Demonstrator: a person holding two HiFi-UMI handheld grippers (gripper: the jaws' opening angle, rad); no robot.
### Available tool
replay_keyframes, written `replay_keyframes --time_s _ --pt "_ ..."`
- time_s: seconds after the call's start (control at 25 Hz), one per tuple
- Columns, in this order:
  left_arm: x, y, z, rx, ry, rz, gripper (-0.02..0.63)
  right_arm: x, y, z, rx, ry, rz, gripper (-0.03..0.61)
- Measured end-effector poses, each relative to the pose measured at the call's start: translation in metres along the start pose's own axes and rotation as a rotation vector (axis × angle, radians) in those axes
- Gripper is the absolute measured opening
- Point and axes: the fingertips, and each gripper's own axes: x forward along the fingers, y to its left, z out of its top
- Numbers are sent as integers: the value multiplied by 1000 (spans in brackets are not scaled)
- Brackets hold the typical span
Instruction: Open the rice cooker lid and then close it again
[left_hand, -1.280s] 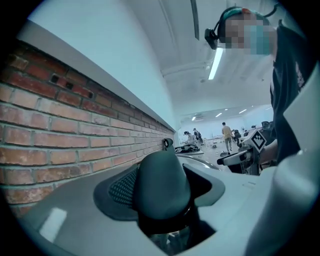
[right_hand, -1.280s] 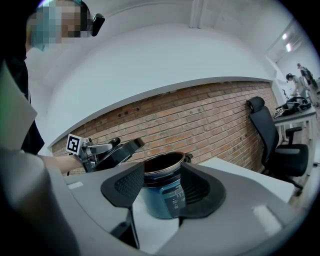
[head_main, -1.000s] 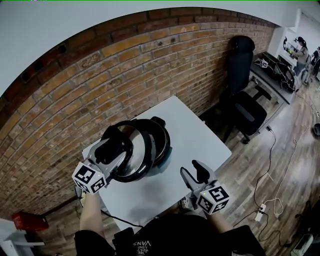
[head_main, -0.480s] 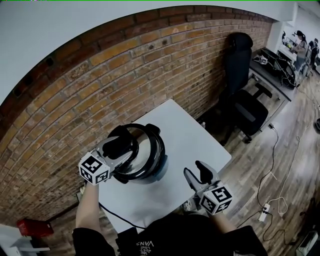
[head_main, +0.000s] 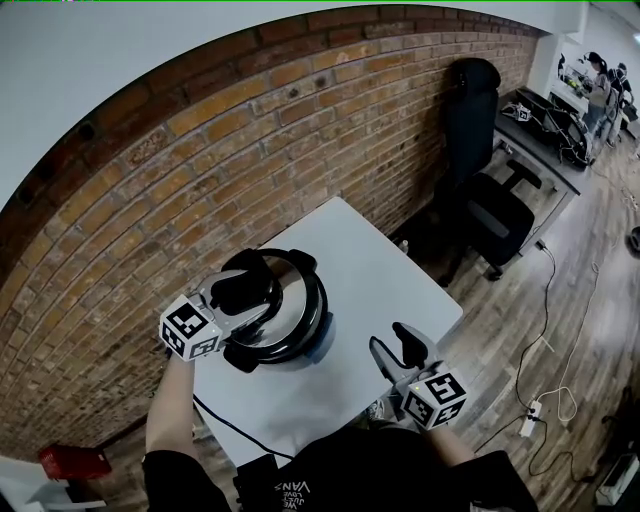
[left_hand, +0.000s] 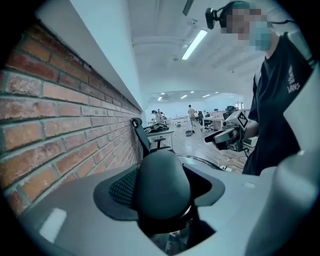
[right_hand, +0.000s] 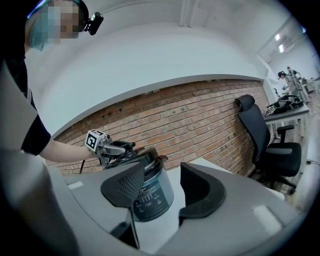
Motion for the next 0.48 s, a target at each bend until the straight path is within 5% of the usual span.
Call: replay_keyframes --time_s 0.48 --pt "14 -9 -10 52 51 -105 281 -1 -1 -5 11 8 -4 218"
